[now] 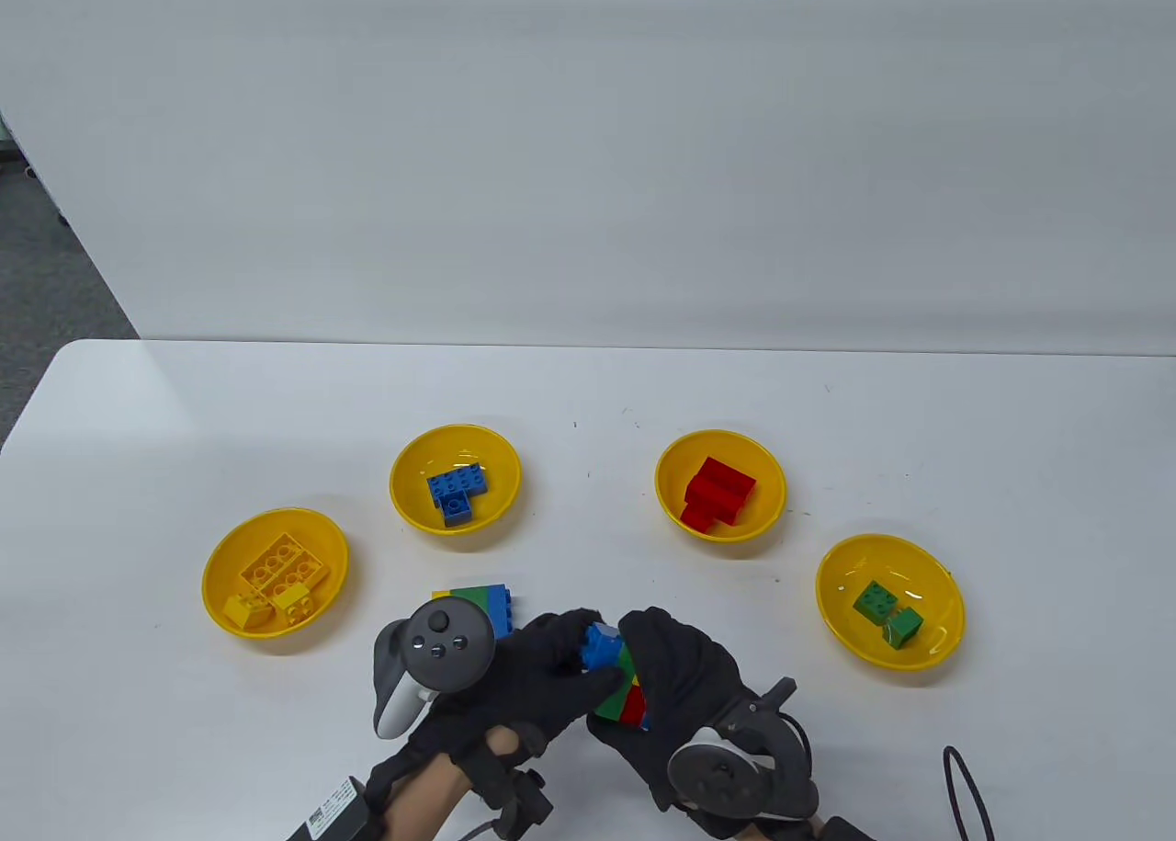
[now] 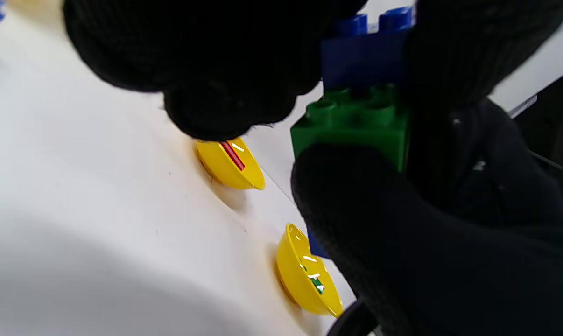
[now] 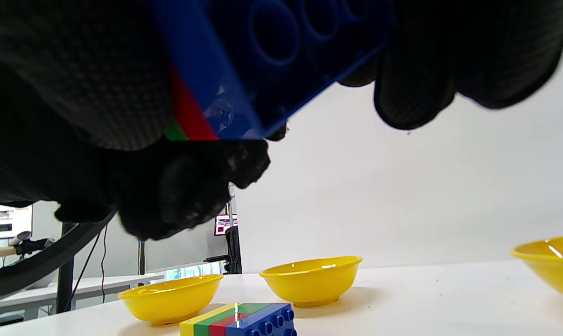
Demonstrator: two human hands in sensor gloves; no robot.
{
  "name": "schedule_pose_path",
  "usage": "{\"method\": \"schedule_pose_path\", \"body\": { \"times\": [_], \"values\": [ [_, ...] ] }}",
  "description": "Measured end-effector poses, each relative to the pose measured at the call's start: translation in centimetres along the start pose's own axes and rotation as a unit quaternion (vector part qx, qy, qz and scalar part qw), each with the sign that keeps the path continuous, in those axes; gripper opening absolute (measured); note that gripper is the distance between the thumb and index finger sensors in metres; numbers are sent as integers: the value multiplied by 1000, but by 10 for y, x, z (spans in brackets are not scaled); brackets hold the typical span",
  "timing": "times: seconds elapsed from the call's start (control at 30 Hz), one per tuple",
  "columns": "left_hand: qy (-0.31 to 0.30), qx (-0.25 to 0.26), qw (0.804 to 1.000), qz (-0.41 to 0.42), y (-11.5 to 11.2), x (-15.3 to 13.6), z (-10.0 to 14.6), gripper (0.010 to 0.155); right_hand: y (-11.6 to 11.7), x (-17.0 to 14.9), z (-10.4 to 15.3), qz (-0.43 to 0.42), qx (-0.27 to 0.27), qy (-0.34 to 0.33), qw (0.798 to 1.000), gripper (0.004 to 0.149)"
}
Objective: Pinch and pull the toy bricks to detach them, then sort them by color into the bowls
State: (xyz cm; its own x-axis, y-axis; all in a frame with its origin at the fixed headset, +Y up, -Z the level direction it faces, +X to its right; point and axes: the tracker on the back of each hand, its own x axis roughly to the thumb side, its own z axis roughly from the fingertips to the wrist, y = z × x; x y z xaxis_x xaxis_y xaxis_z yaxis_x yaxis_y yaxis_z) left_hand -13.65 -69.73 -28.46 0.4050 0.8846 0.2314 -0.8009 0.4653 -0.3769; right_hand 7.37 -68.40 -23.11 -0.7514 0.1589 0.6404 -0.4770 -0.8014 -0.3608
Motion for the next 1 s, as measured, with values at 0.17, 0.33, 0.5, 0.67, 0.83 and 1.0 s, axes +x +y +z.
{"method": "schedule_pose_path", "body": {
  "times": [0.17, 0.33, 0.5, 0.67, 0.83, 1.0],
  "values": [
    [-9, 8, 997, 78, 7, -8, 2, 64, 0, 7, -1, -25, -27, -8, 999, 95],
    [-2, -11, 992, 129, 7, -13, 1, 63, 0, 8, 0, -46, -37, -5, 998, 95],
    [3, -17, 989, 146, 8, -18, 2, 63, 1, 7, 1, -62, -36, 1, 997, 95],
    [3, -42, 980, 192, 12, -20, 2, 63, 2, 1, 0, -162, -33, 49, 985, 96],
    [-1, -26, 985, 172, 19, -19, 4, 63, 4, 0, 1, -136, -27, 40, 990, 96],
    [1, 15, 991, 129, 39, -11, 8, 64, -1, -4, 1, -138, -29, 49, 989, 95]
  ]
}}
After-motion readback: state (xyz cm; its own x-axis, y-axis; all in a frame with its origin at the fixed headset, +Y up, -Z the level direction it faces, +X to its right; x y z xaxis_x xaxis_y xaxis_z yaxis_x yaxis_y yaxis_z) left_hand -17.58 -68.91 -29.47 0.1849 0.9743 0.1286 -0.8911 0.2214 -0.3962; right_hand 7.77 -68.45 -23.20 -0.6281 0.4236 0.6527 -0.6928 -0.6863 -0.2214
